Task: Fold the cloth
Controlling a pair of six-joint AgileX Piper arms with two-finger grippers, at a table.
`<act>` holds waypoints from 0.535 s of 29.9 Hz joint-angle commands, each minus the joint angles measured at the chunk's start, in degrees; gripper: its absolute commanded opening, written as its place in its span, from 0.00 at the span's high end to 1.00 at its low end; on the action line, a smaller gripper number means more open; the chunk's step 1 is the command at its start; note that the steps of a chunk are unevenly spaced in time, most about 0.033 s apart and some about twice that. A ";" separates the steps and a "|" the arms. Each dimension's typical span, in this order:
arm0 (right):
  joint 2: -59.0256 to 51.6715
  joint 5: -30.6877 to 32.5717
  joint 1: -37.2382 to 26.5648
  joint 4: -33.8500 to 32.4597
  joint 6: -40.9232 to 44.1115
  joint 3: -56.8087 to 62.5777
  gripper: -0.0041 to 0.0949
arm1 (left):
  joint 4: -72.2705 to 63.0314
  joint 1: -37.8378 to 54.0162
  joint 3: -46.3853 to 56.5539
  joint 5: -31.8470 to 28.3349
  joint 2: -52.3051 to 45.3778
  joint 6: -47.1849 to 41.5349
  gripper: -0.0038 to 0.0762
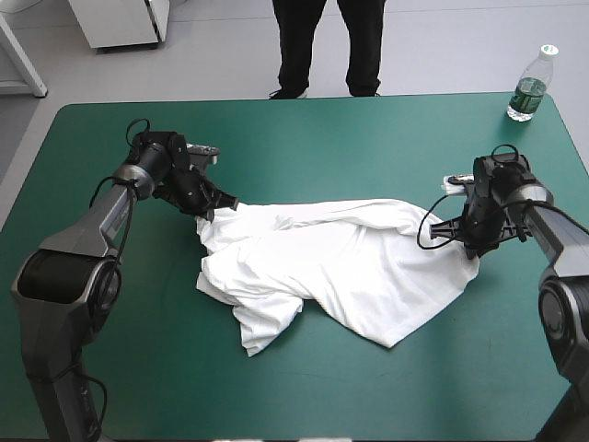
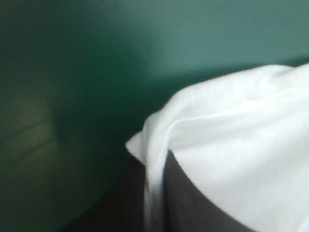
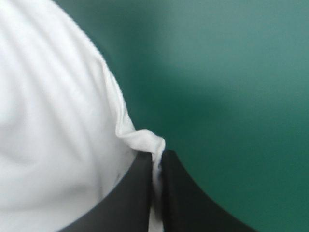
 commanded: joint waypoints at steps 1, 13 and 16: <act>-10.43 0.56 0.21 0.11 0.25 -1.40 0.98 | 0.28 -0.04 -5.88 1.56 -7.38 0.98 0.98; -28.25 3.15 0.21 -0.33 -0.39 -20.60 0.98 | -3.29 -0.04 -23.33 7.44 -20.99 3.48 0.98; -29.98 3.37 0.21 -0.33 -0.54 -30.17 0.98 | -4.55 -0.04 -28.40 7.22 -25.18 5.09 0.98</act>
